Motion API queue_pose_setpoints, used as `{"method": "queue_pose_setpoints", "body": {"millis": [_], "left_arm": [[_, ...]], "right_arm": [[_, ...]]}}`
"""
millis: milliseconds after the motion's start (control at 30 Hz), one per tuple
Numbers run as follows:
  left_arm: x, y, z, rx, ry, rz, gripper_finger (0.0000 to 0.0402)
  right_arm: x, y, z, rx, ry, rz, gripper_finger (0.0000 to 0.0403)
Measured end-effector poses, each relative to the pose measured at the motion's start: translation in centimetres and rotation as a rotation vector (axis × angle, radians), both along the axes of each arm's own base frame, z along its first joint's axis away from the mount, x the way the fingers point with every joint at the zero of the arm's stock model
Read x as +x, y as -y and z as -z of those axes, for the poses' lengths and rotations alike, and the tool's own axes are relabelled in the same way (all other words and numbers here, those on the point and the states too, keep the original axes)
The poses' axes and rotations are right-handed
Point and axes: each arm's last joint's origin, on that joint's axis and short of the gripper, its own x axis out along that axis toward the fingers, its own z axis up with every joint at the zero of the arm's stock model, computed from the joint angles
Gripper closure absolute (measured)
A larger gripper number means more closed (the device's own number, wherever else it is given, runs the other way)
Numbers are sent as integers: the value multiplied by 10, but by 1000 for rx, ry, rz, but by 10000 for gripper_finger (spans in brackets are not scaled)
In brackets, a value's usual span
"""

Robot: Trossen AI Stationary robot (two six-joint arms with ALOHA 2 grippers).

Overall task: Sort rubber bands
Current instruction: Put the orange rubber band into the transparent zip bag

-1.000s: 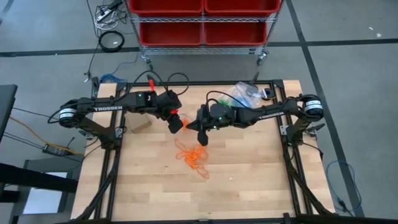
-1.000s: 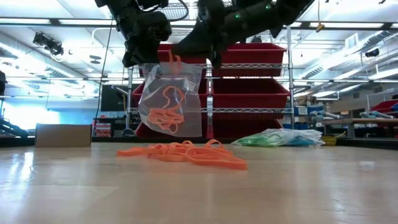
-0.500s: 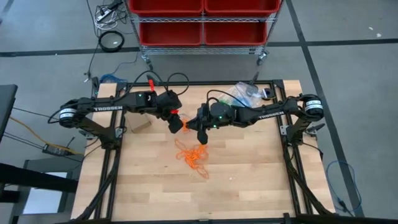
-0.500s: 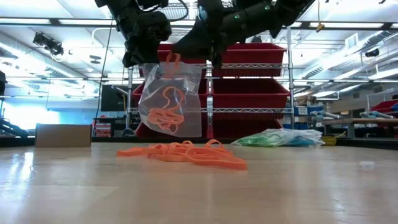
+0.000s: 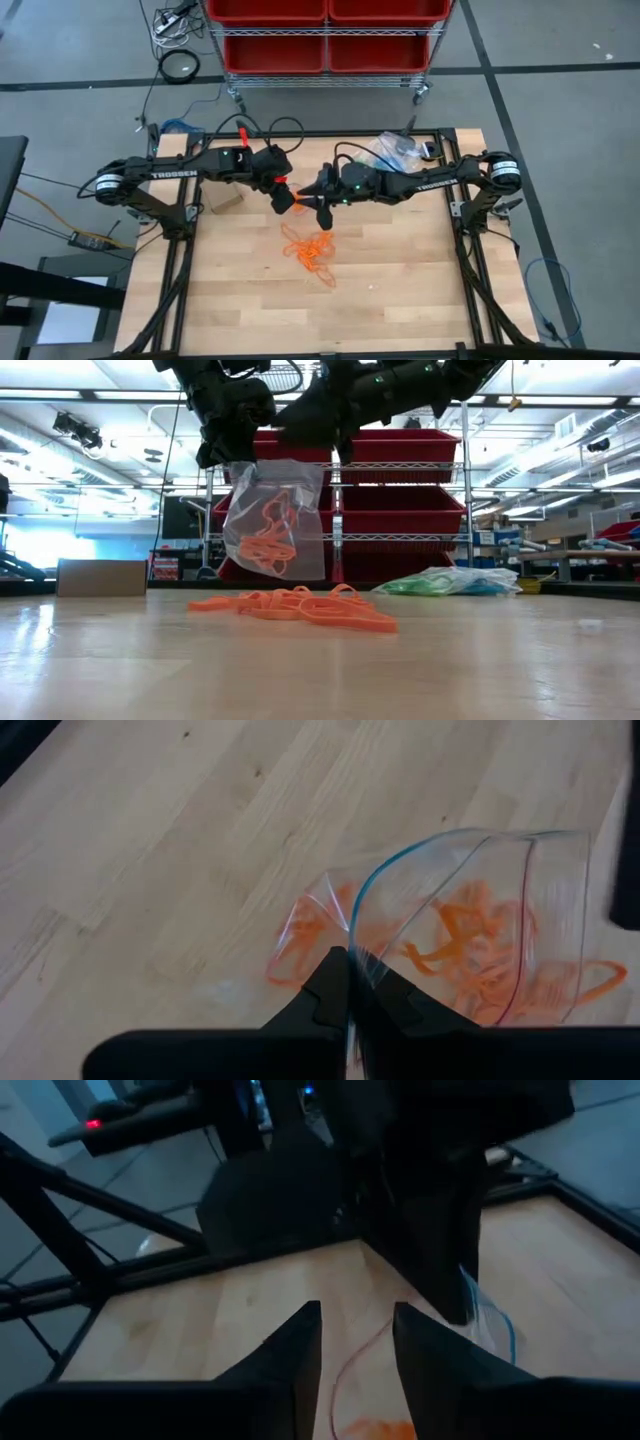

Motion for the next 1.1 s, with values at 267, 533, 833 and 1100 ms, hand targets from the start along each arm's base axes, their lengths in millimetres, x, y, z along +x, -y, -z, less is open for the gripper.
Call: {"method": "queue_pose_setpoints", "body": {"millis": [267, 533, 833, 1100], "left_arm": [[0, 0, 0, 0, 0, 0, 385], [0, 2, 0, -53, 6, 36, 385], [3, 23, 0, -114, 12, 147, 385], [6, 58, 0, -187, 14, 266, 385]], "right_arm": [[1, -4, -2, 0, 24, -11, 289], [1, -14, -3, 0, 33, -36, 289], [1, -18, -3, -1, 35, -46, 289], [1, -18, -4, -1, 36, -47, 290]]}}
